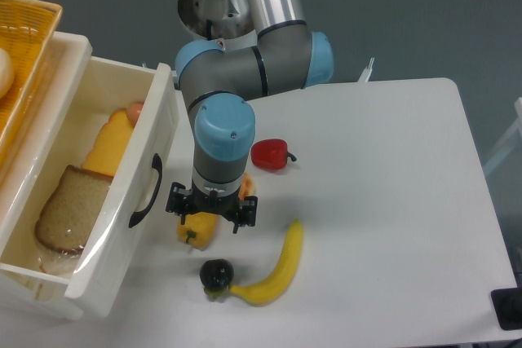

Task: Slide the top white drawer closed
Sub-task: 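Press the gripper against the drawer front beside its black handle, then push the white drawer inward into its cabinet with the gripper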

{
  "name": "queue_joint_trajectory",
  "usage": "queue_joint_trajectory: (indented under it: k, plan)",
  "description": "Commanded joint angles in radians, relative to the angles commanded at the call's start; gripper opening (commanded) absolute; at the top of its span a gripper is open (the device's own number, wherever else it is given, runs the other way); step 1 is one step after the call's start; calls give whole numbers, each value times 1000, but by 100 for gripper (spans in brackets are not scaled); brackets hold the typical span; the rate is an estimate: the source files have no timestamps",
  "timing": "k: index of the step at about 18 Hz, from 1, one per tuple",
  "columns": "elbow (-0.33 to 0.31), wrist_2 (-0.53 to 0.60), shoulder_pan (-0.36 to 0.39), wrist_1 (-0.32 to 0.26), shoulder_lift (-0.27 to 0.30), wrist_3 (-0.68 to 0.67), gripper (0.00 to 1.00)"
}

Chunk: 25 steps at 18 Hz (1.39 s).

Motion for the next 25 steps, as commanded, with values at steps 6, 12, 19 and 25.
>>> queue_joint_trajectory:
  k: [6, 12, 19, 25]
  plan:
    - [-2, -11, -6, -2, 0, 8, 100]
    - [0, -38, -11, -3, 5, 26, 100]
    - [2, -40, -18, -3, 9, 25, 100]
    - [2, -40, -40, -5, 14, 25, 100]
